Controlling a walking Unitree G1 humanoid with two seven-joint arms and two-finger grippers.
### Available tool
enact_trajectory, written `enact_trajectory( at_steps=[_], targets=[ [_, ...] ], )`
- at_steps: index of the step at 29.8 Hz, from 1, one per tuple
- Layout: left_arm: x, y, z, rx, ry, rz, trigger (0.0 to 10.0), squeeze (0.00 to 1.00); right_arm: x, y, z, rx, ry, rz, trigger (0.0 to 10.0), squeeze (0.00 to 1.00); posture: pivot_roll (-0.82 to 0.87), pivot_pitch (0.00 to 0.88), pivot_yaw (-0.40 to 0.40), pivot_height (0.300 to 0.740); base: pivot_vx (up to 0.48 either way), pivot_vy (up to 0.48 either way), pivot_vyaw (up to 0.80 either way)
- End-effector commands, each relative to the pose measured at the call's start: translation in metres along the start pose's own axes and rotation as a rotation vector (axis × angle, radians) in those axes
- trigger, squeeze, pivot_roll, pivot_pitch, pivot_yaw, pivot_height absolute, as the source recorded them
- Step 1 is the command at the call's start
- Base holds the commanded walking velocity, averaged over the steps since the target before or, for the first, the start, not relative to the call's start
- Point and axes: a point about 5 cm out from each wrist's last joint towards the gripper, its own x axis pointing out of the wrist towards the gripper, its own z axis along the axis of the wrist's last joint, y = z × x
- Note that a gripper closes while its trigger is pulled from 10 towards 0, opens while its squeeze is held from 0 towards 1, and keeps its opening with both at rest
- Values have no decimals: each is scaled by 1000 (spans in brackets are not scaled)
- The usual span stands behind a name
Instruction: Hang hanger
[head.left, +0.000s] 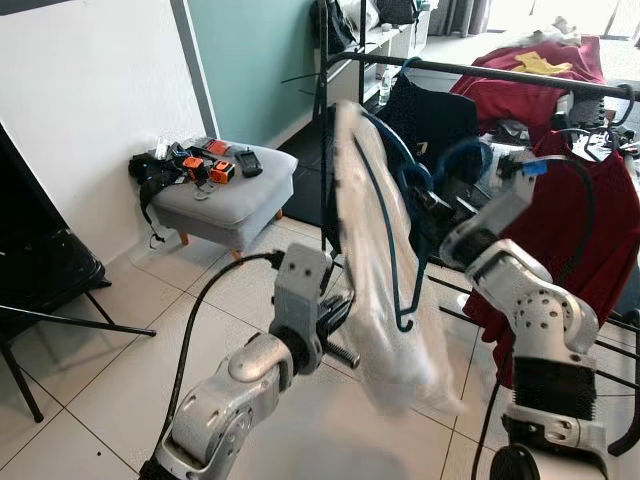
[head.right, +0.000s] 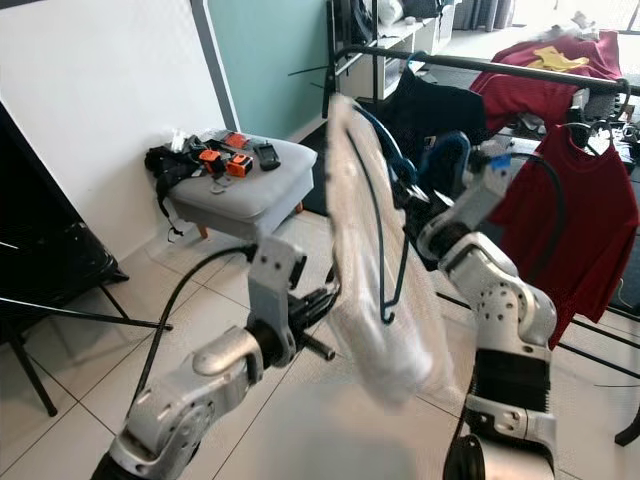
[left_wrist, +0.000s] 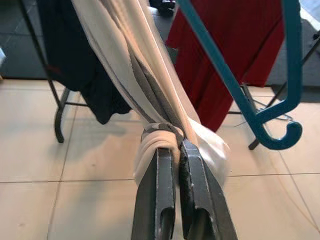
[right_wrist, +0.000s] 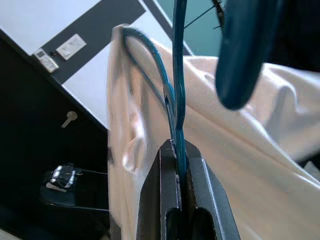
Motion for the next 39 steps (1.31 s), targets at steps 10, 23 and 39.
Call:
enact_trajectory(
  at_steps=[10, 23, 39],
  targets=[
    [-5, 2, 37, -130, -223, -81, 10000, 1000, 0, 51, 27, 99, -186, 397, 10000, 0, -58, 49, 61, 740, 0, 0, 0],
    [-27, 31, 88, -177, -467, -3, 10000, 1000, -31, 50, 27, -36, -71, 650, 10000, 0, -44, 52, 56, 740, 0, 0, 0],
    [-52, 72, 128, -112, -641, 291, 10000, 824, -55, 30, 46, -204, -12, 680, 10000, 0, -40, 60, 52, 740, 0, 0, 0]
  ],
)
